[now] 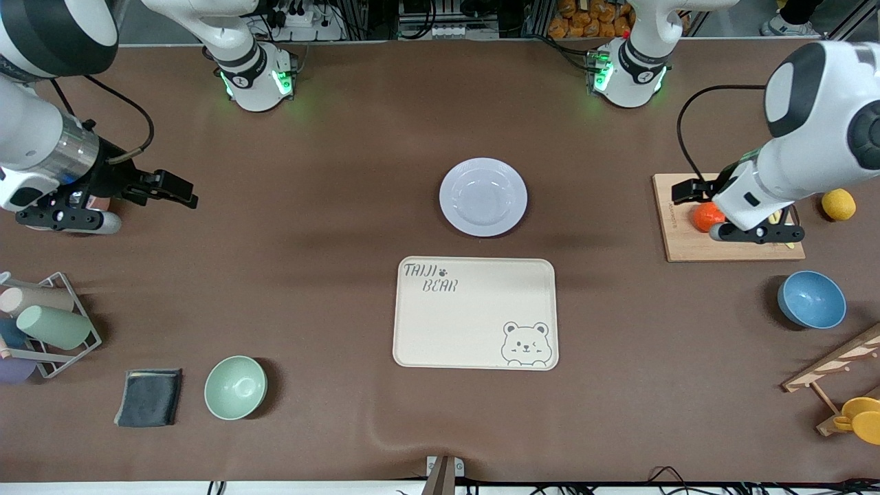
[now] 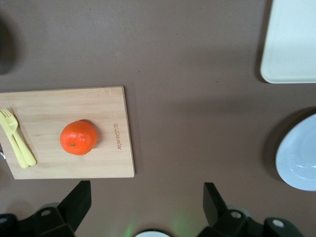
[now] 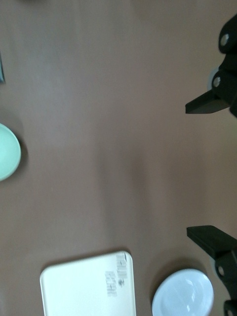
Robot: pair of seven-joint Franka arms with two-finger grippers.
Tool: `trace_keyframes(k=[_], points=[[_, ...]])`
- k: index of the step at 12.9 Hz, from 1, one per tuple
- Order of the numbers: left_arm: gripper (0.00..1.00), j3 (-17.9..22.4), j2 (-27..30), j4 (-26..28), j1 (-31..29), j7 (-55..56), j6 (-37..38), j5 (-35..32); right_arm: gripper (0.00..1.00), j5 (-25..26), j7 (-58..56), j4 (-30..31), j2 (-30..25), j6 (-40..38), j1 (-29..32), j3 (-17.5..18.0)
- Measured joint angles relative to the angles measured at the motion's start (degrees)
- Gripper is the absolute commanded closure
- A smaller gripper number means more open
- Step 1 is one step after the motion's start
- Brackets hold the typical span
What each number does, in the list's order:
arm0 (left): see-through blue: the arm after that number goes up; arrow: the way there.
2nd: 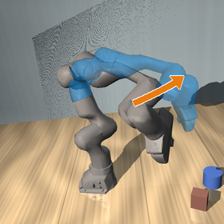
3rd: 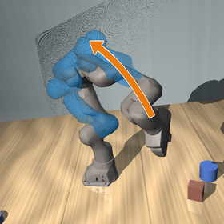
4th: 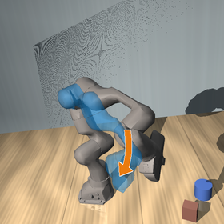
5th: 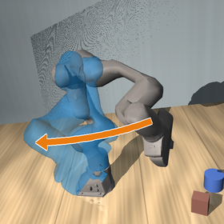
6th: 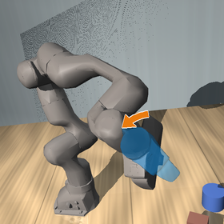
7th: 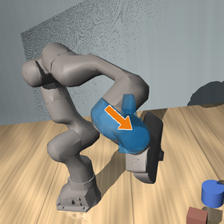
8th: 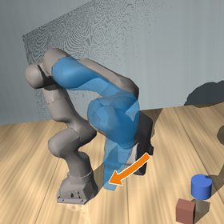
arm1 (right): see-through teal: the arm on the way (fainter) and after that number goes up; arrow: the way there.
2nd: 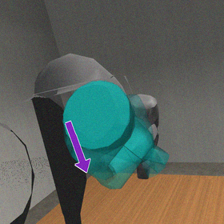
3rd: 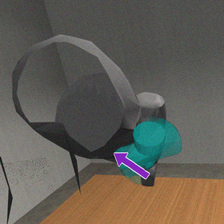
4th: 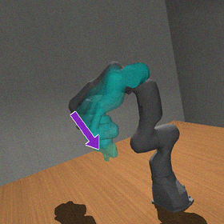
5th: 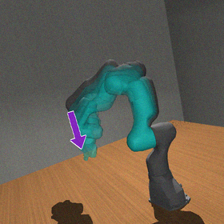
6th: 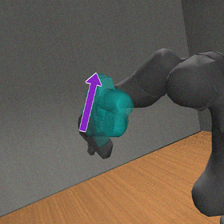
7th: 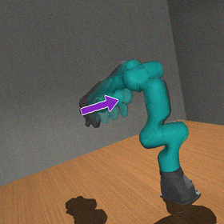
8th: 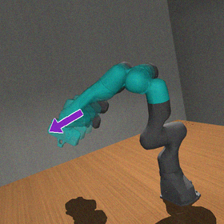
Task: Place orange and plate with both arms
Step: 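Close the left gripper on the orange while the right gripper moves inward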
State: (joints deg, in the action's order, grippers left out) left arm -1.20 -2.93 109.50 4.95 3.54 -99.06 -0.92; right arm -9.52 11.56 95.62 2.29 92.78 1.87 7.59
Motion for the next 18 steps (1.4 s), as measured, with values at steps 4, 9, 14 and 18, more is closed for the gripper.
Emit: trace_keyframes(k=[4,9,14,18], points=[[0.0,0.0,0.7,7.7,-1.0,-0.1,-9.0,-2.7,0.0,-2.6,0.0,0.2,1.7,2.2,-0.3,0.1],[0.0,0.1,1.0,18.2,-4.5,-1.2,-21.1,-4.5,0.0,-2.8,2.9,0.2,4.7,5.3,-3.1,0.2],[0.0,0.1,-1.5,22.7,-9.0,-1.3,-27.0,-12.8,0.0,-9.9,3.9,1.8,5.4,5.4,-3.6,0.1],[0.0,0.1,-2.0,28.6,-14.8,-1.3,-36.8,-16.1,0.0,-14.5,4.0,5.0,5.5,9.8,-3.6,0.3]])
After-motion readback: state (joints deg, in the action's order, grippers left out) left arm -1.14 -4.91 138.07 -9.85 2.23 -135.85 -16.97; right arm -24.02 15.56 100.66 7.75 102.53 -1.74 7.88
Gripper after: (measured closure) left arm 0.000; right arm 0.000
